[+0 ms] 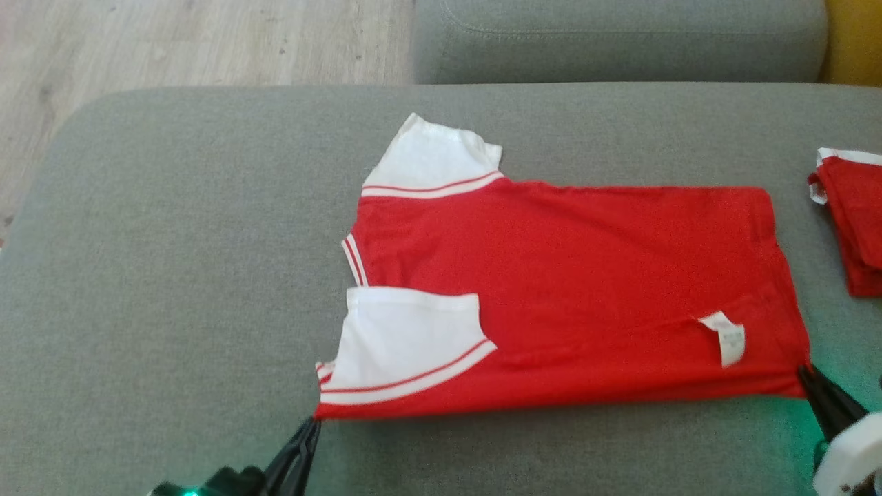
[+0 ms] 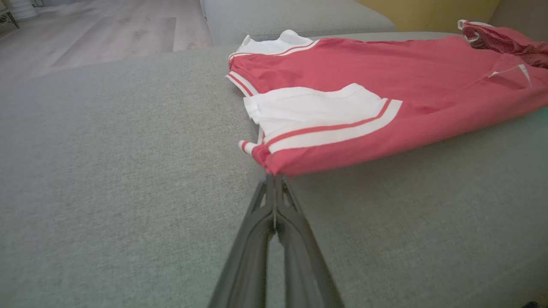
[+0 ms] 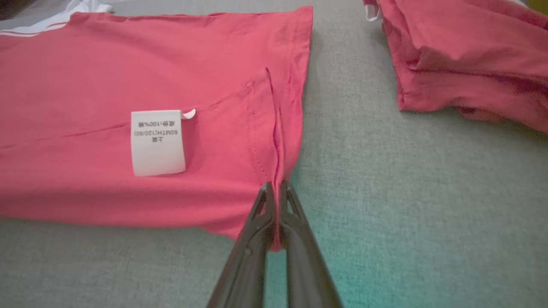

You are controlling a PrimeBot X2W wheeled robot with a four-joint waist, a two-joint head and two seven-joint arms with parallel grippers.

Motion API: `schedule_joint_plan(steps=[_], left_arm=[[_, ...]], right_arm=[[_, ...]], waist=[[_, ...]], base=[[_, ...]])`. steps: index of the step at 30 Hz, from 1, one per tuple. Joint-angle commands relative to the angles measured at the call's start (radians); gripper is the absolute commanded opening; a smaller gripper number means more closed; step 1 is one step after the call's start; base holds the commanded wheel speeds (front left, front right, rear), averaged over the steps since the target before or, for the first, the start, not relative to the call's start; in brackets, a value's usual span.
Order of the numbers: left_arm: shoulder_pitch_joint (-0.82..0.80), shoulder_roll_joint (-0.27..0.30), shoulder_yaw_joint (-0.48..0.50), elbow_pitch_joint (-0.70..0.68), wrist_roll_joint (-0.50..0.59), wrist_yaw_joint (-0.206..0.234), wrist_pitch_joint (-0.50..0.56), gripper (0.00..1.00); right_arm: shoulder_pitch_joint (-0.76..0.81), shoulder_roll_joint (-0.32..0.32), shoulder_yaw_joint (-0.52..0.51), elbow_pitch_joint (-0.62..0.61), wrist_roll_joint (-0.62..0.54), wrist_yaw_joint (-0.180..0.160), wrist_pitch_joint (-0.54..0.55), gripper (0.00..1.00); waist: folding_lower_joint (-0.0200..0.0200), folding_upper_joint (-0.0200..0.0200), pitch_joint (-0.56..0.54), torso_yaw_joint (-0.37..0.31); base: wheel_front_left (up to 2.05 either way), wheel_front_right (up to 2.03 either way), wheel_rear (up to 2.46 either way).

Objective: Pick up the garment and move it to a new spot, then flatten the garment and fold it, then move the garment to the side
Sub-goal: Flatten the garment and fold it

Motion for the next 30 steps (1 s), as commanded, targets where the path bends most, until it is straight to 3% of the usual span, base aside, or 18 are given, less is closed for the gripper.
schedule_joint_plan(steps=[1, 9, 10, 11, 12, 13, 14, 15, 18, 23, 30], left_arm=[[-0.022, 0.026, 0.035, -0.036, -0.006, 0.009, 0.001, 0.0], [0.02, 0.038, 0.008, -0.107, -0.02, 0.007, 0.06, 0.0], [0.017, 0.034, 0.002, -0.099, -0.022, 0.003, 0.063, 0.0], [0.011, 0.031, -0.002, -0.089, -0.02, 0.001, 0.064, 0.0], [0.004, 0.028, -0.006, -0.076, -0.019, 0.0, 0.062, 0.0], [-0.004, 0.023, -0.011, -0.063, -0.019, -0.003, 0.063, 0.16], [-0.011, 0.018, -0.016, -0.05, -0.019, -0.006, 0.066, 0.44], [-0.019, 0.015, -0.021, -0.041, -0.017, -0.007, 0.068, 1.0], [-0.037, 0.007, -0.022, -0.027, -0.022, -0.005, 0.081, 1.0], [-0.119, 0.041, 0.016, -0.073, -0.017, -0.001, 0.113, 1.0], [-0.482, 0.085, 0.039, -0.056, -0.042, -0.114, 0.241, 1.0]], right_arm=[[0.007, -0.052, 0.001, -0.023, 0.009, 0.006, 0.001, 0.0], [0.083, -0.065, -0.024, -0.079, 0.029, 0.006, 0.054, 0.02], [0.087, -0.062, -0.025, -0.085, 0.027, 0.006, 0.059, 0.18], [0.09, -0.058, -0.026, -0.091, 0.025, 0.006, 0.065, 0.4], [0.091, -0.055, -0.027, -0.098, 0.022, 0.006, 0.071, 0.84], [0.092, -0.051, -0.03, -0.105, 0.017, 0.006, 0.071, 1.0], [0.091, -0.047, -0.033, -0.112, 0.011, 0.006, 0.07, 1.0], [0.092, -0.044, -0.036, -0.12, 0.006, 0.006, 0.071, 1.0], [0.096, -0.038, -0.05, -0.151, -0.01, 0.006, 0.067, 1.0], [0.096, -0.028, -0.073, -0.23, -0.043, 0.006, 0.041, 1.0], [0.055, -0.007, -0.062, -0.305, -0.081, 0.006, 0.041, 1.0]], waist=[[0.0, 0.0, -0.003, 0.002], [0.0, 0.0, -0.029, 0.002], [0.0, 0.0, -0.031, 0.0], [0.0, 0.0, -0.033, -0.002], [0.0, 0.0, -0.034, -0.005], [0.0, 0.0, -0.035, -0.008], [0.0, 0.0, -0.036, -0.011], [0.0, 0.0, -0.037, -0.015], [0.0, 0.0, -0.039, -0.029], [0.0, 0.0, -0.026, -0.06], [0.0, 0.0, 0.058, -0.124]], base=[[0.0, 0.0, 0.0], [0.0, 0.0, 0.0], [0.0, 0.0, 0.0], [0.0, 0.0, 0.0], [0.0, 0.0, 0.0], [0.0, 0.0, 0.0], [0.0, 0.0, 0.0], [0.0, 0.0, 0.0], [0.0, 0.0, 0.0], [0.0, 0.0, 0.0], [0.0, 0.0, 0.0]])
